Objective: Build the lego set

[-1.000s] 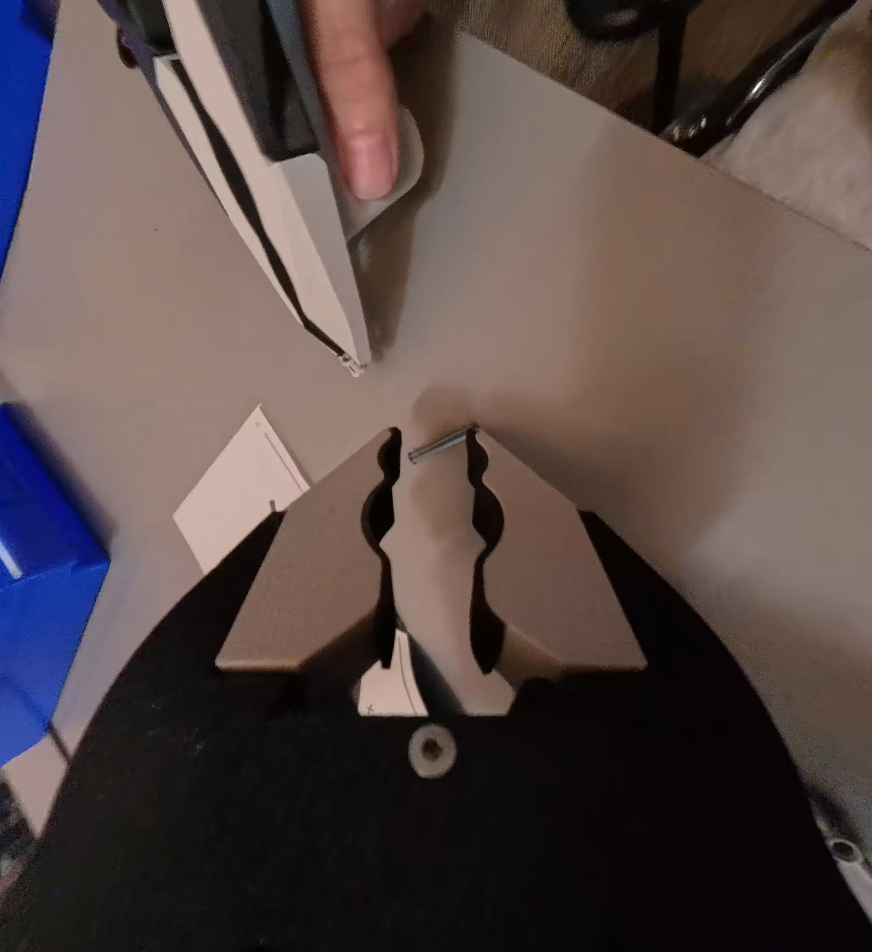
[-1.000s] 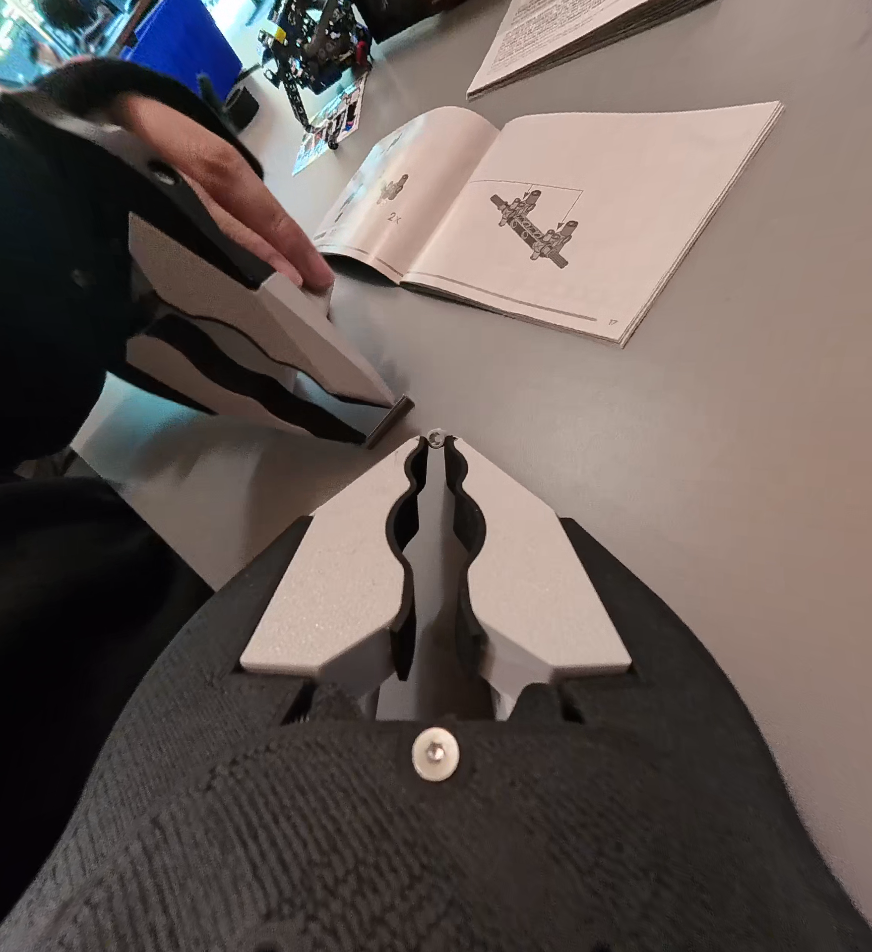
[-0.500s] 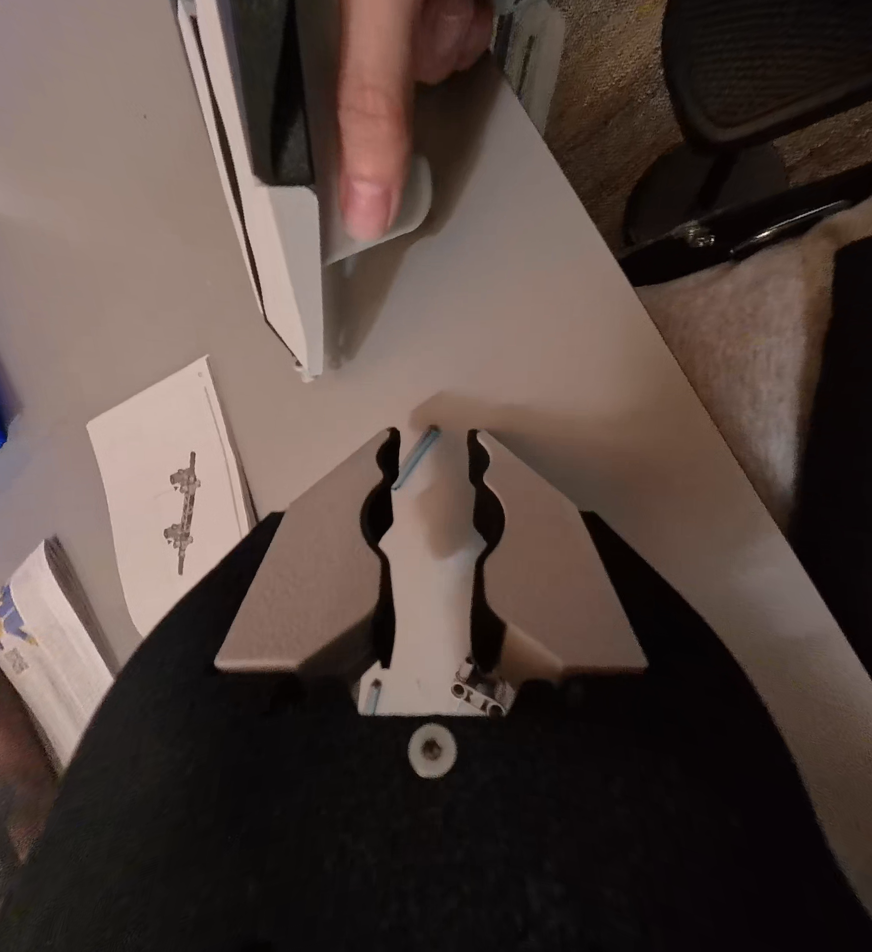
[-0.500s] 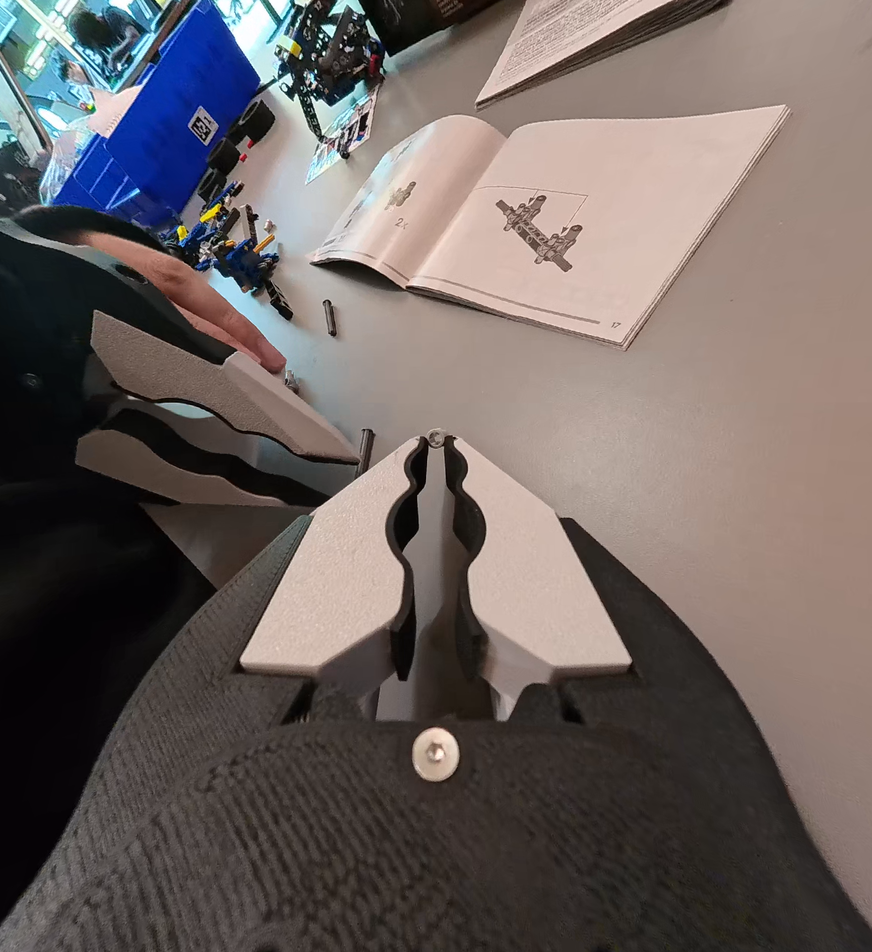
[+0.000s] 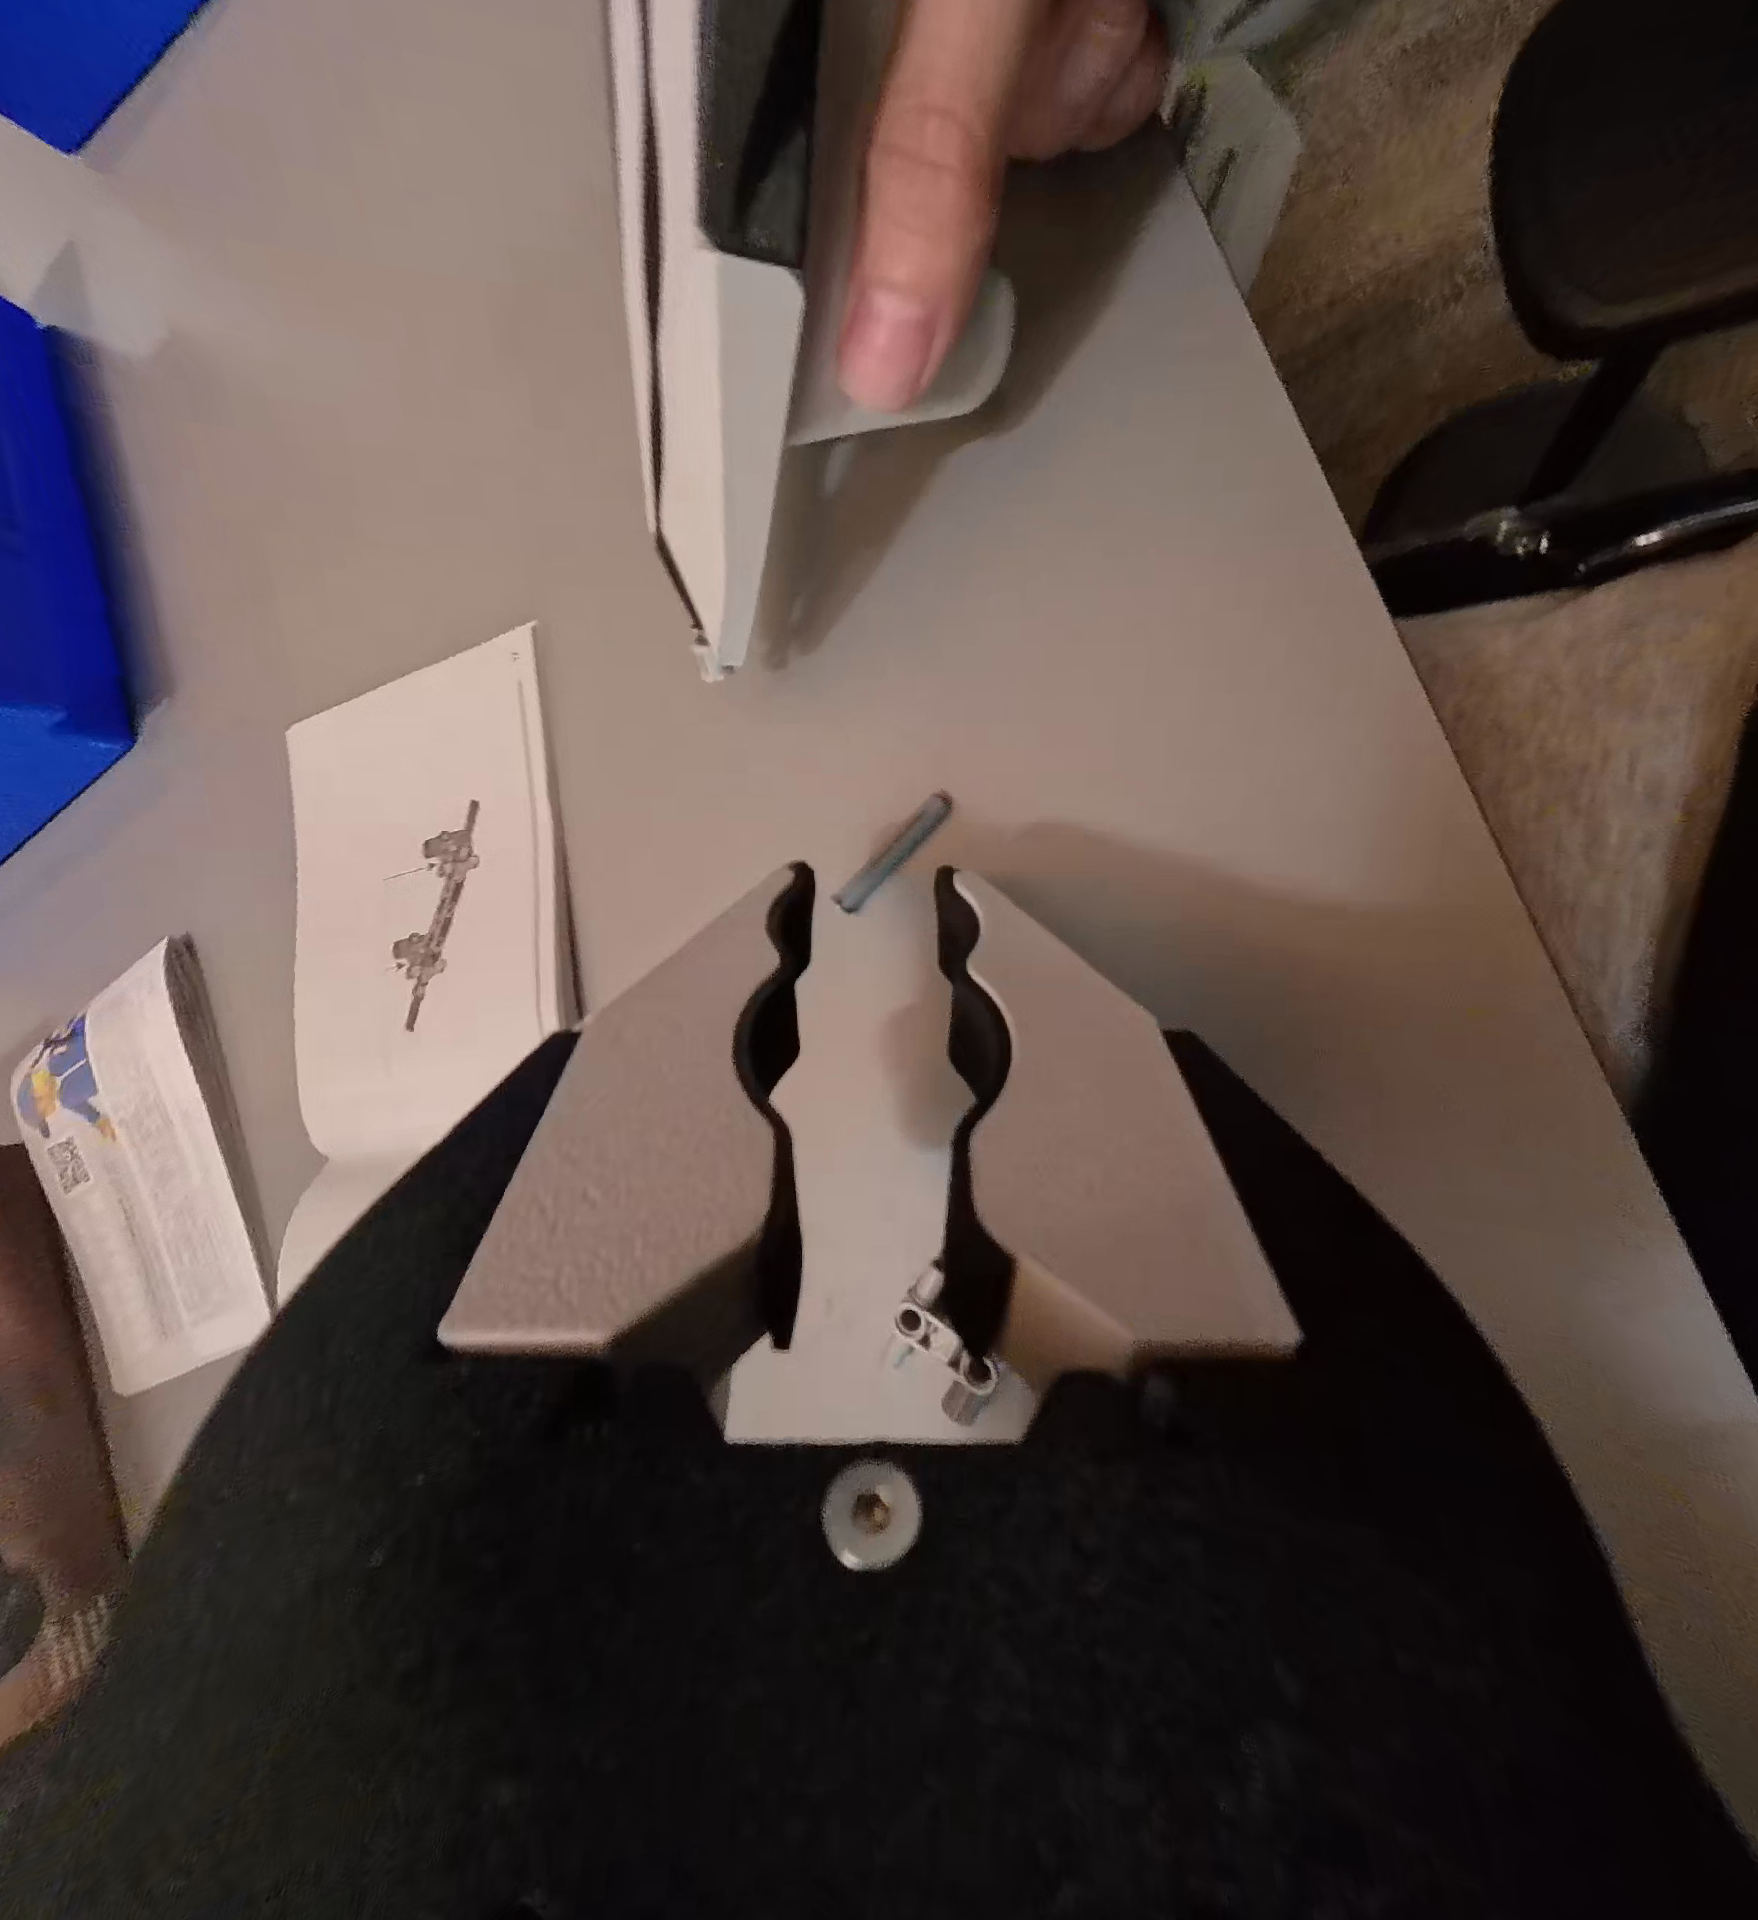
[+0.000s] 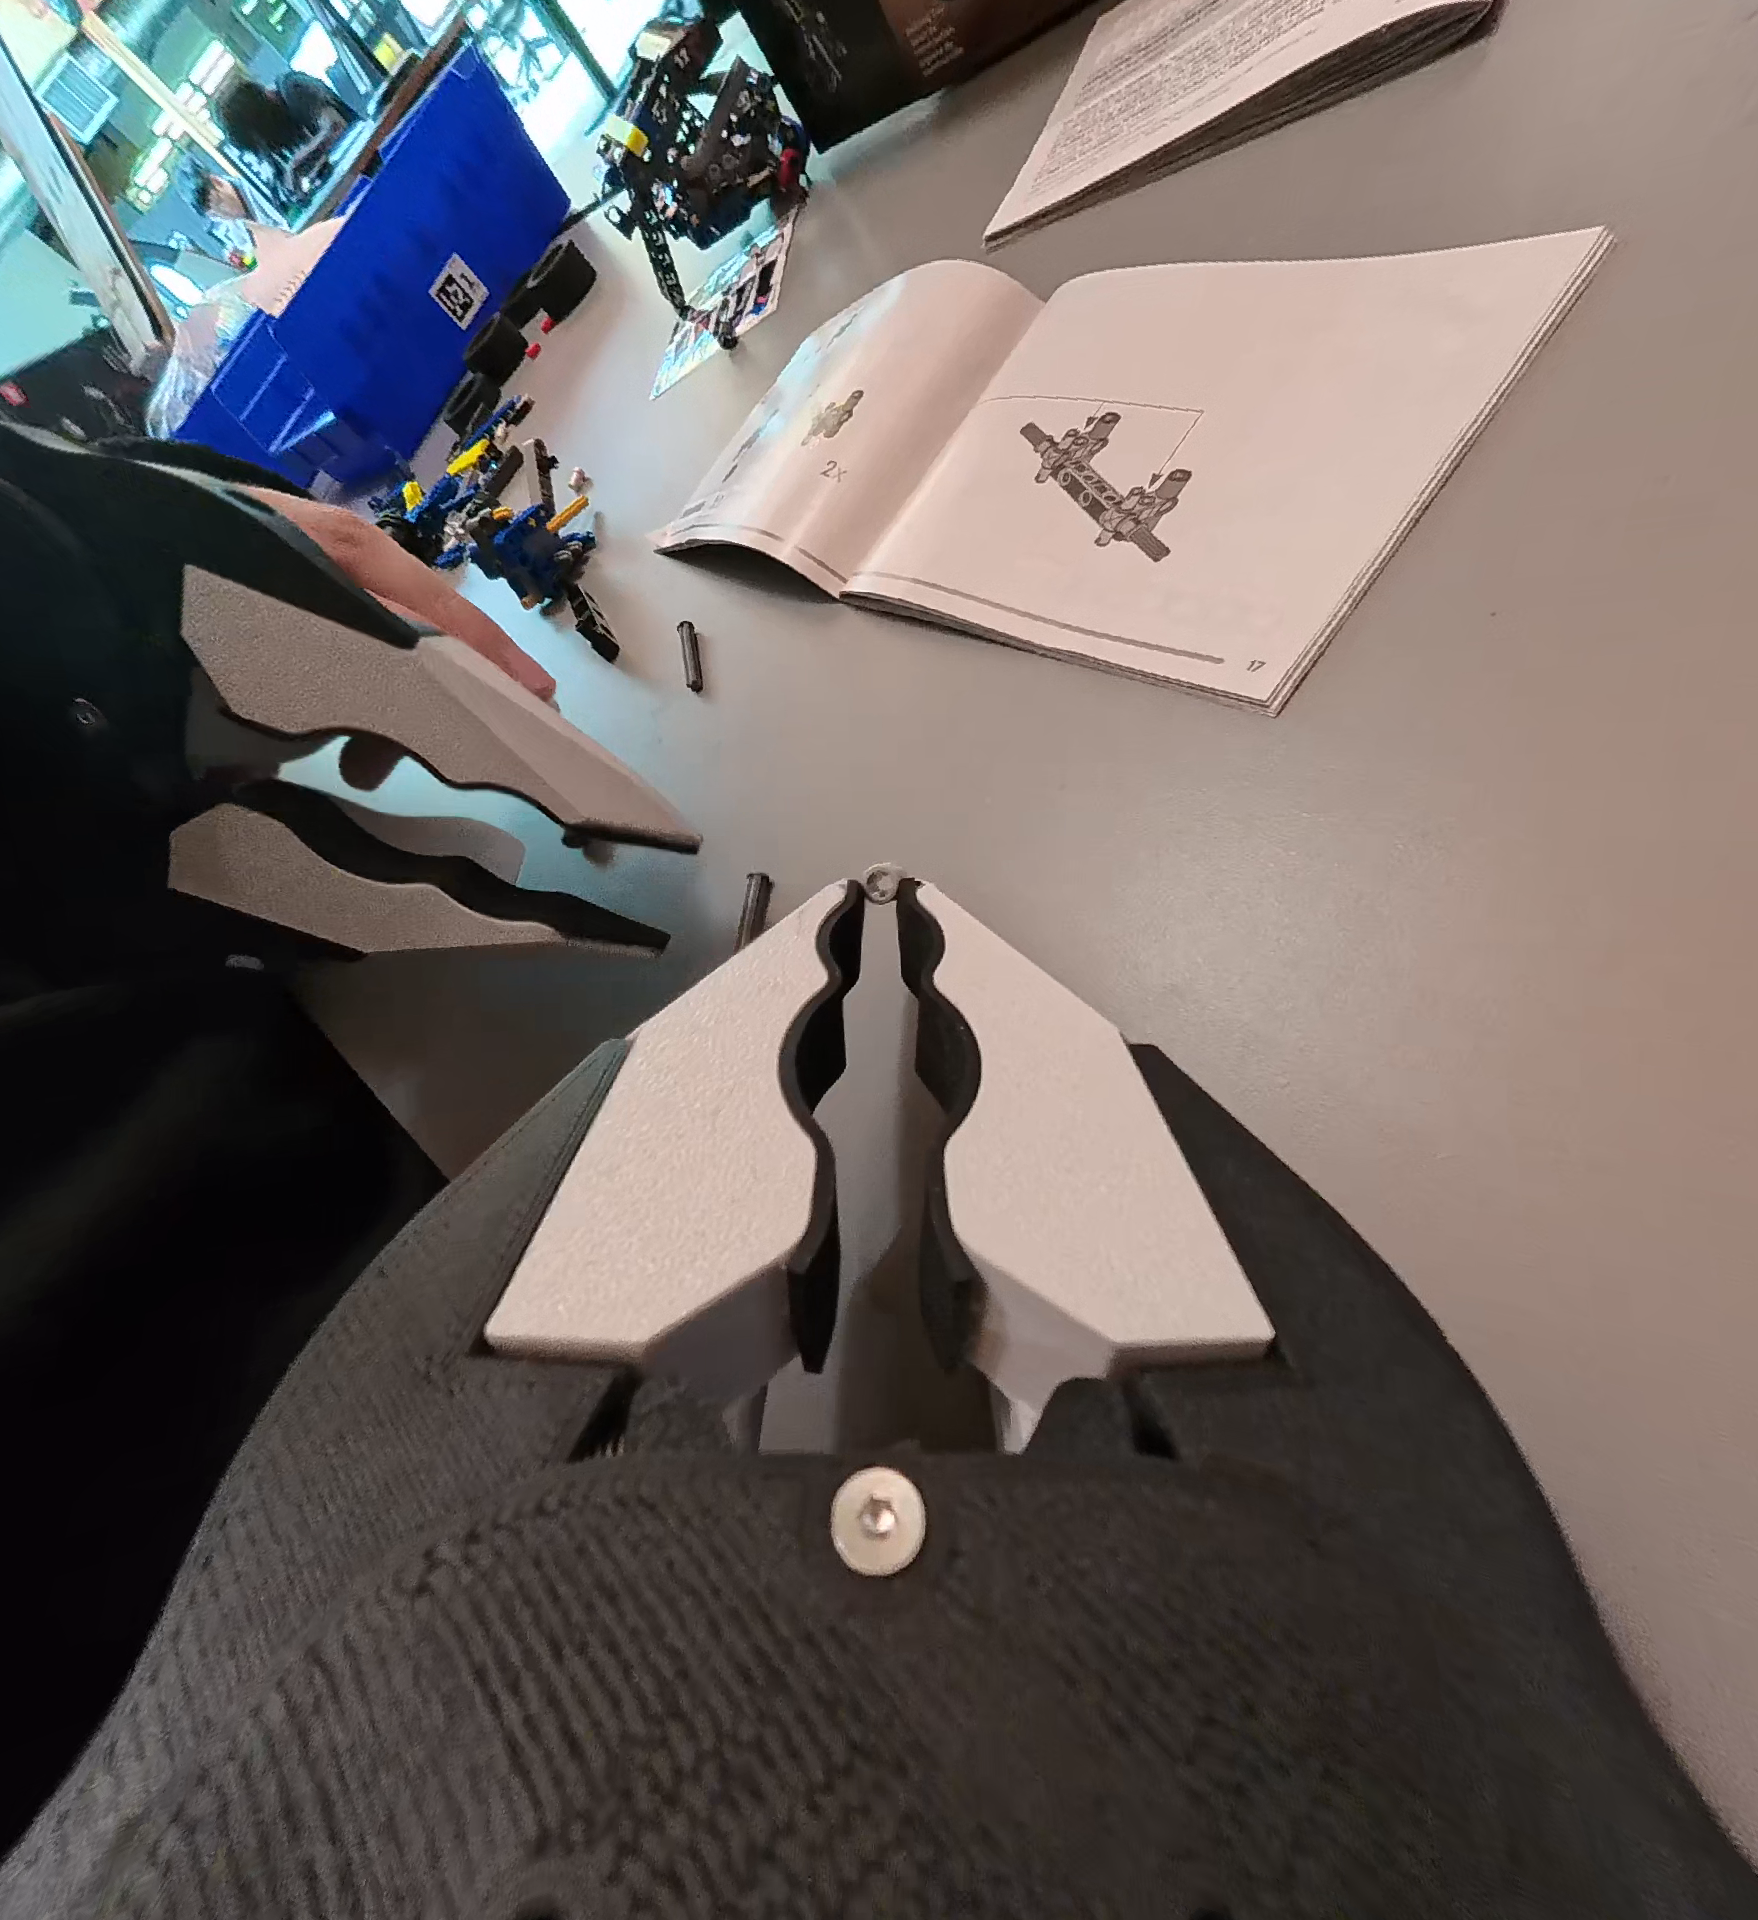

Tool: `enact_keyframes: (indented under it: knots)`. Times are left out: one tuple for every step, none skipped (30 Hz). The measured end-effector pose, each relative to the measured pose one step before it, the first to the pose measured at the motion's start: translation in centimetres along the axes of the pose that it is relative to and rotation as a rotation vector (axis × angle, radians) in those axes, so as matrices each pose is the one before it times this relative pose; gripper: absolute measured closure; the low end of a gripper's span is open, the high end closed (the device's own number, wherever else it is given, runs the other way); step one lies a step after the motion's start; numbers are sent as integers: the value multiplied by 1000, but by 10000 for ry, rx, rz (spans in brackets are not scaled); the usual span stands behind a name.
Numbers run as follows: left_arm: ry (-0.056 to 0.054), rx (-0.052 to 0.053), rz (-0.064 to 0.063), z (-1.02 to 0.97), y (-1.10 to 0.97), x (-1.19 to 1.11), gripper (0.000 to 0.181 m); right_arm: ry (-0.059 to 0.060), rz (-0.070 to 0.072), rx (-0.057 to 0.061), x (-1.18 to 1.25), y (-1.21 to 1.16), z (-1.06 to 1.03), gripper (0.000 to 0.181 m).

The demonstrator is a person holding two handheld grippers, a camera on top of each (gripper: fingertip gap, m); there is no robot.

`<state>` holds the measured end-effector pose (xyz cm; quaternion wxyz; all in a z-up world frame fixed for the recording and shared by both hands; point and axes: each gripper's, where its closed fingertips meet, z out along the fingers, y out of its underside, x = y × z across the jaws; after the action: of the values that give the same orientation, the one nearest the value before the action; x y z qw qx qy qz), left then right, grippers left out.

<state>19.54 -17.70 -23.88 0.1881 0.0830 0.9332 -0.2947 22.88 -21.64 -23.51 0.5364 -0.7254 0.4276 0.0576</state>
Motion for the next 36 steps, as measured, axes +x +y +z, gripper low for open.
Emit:
enact_keyframes:
  knots:
    - [-152,127,-142,-59,-92,-224,161,-56,16,0,-50,17,-9,176]
    - [-142,108,-121,-2,-68,-183,162,-52,5,-8,-47,13,1,176]
    - [-122,98,-85,23,-57,-140,162,-60,8,-16,-47,16,16,176]
    - [-80,100,-17,46,-70,-57,162,-49,26,-18,-46,20,14,176]
    - [-42,86,37,39,-46,16,163,-30,55,-1,19,-8,3,176]
    - [-35,56,27,37,-15,16,163,-48,73,3,-2,-13,4,176]
    - [-8,26,-29,39,31,25,163,-50,86,10,-3,-22,-8,176]
    - [44,3,-83,28,68,72,163,-49,83,4,7,-17,3,176]
    - [45,-6,-140,-19,82,34,163,-47,69,-2,1,-10,0,176]
    - [10,8,-200,-50,64,-32,163,-27,74,2,26,-15,2,176]
    - [19,41,-242,-83,30,-20,164,-16,76,10,30,-20,12,176]
    - [63,83,-258,-92,-21,95,164,-15,62,5,23,-14,9,176]
    - [87,109,-241,-107,-32,175,164,-18,52,-2,15,-12,9,176]
    - [86,92,-190,-104,24,213,164,-12,56,0,27,-23,14,176]
    - [72,27,-132,-109,143,191,164,6,37,6,29,-10,9,176]
    - [51,-41,-96,-102,235,151,165,15,-3,9,11,-13,-1,176]
    - [20,-76,-81,-116,282,109,165,27,-24,23,8,-10,0,176]
    - [-3,-71,-80,-143,252,105,164,37,-40,35,3,-19,-10,176]
    - [8,-42,-89,-148,182,157,164,35,-48,12,-5,5,2,176]
    - [25,-20,-103,-170,110,205,164,29,-51,8,-12,-4,-1,176]
    - [27,-16,-101,-173,90,222,164,30,-51,13,-4,-4,6,176]
    - [8,-17,-87,-181,72,183,164,29,-54,6,-2,5,1,176]
    - [-27,-36,-84,-175,123,96,164,33,-58,10,-13,-1,4,176]
    - [-71,-81,-105,-147,205,-46,164,39,-55,7,-5,-5,14,176]
    - [-82,-114,-129,-112,266,-133,164,46,-48,8,18,-6,13,176]
    - [-54,-121,-171,-73,263,-158,164,40,-54,33,-11,-35,27,176]
    - [-17,-87,-247,-43,162,-148,164,57,-40,-3,11,0,42,176]
    - [31,10,-313,-27,-34,-74,163,21,-55,19,-42,-17,49,176]
    - [107,124,-337,16,-253,71,163,47,-13,-20,24,26,36,176]
    - [168,194,-351,76,-413,220,163,65,39,33,64,-38,11,176]
    - [160,198,-352,183,-430,257,163,40,89,66,61,-75,-4,176]
    - [108,118,-302,302,-305,223,163,20,72,35,57,-39,-5,176]
    - [18,-28,-226,368,-85,112,163,24,11,30,31,-41,-12,176]
    - [-73,-137,-170,377,77,-18,160,36,-35,7,17,-4,1,176]
    - [-68,-130,-167,339,76,-46,159,34,-85,-8,-25,8,11,176]
    - [35,-67,-208,318,23,49,158,36,-131,-5,-62,34,1,176]
